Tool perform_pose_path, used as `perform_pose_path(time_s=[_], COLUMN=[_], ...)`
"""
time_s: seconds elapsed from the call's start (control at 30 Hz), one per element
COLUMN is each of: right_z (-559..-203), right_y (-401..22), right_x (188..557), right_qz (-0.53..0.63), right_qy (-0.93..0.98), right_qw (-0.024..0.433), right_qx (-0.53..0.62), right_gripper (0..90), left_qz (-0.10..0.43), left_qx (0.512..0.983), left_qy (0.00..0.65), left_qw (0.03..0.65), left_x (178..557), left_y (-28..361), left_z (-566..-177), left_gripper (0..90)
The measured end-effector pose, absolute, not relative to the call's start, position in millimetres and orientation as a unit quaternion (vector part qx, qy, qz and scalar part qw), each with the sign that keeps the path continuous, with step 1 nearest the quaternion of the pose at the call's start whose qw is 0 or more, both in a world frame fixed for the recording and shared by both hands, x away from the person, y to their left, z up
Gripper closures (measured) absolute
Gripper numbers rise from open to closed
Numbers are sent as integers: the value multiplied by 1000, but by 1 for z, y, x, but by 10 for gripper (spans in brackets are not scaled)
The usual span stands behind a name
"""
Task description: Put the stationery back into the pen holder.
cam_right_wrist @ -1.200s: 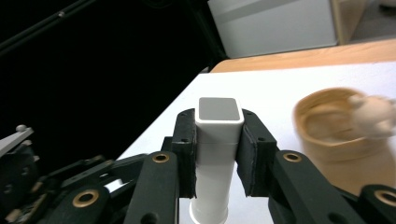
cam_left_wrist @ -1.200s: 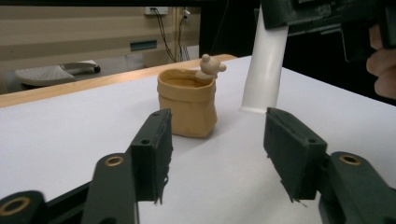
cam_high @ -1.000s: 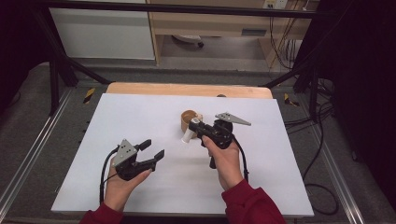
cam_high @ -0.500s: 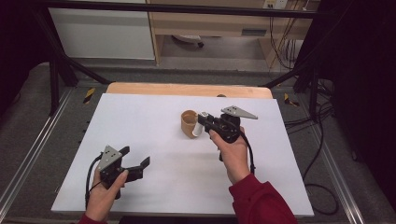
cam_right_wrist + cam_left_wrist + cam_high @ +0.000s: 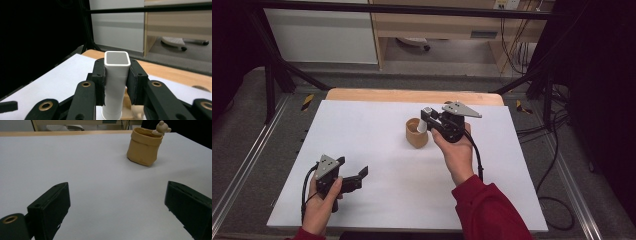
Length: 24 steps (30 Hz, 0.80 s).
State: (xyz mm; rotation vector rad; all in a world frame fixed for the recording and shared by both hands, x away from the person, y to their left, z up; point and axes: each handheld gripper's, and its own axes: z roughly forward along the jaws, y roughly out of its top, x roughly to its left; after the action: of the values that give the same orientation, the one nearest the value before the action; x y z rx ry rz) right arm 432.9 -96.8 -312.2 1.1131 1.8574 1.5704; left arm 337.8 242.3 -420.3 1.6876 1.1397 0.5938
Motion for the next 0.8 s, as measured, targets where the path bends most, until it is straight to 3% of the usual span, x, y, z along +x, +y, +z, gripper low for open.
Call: perform_pose_path(time_s=[0.53,0.8], right_z=[-301,-301], right_y=[-70,-66], right_x=[460,468], right_qz=[566,562], right_qy=[676,678], right_qw=[285,291], right_qx=[377,374], right_gripper=[708,707], left_qz=[237,233], left_qx=[698,702], left_qy=[462,458], left_qw=[493,493], left_x=[341,342], left_y=[241,239], left_z=[-422,-422], left_gripper=[65,69])
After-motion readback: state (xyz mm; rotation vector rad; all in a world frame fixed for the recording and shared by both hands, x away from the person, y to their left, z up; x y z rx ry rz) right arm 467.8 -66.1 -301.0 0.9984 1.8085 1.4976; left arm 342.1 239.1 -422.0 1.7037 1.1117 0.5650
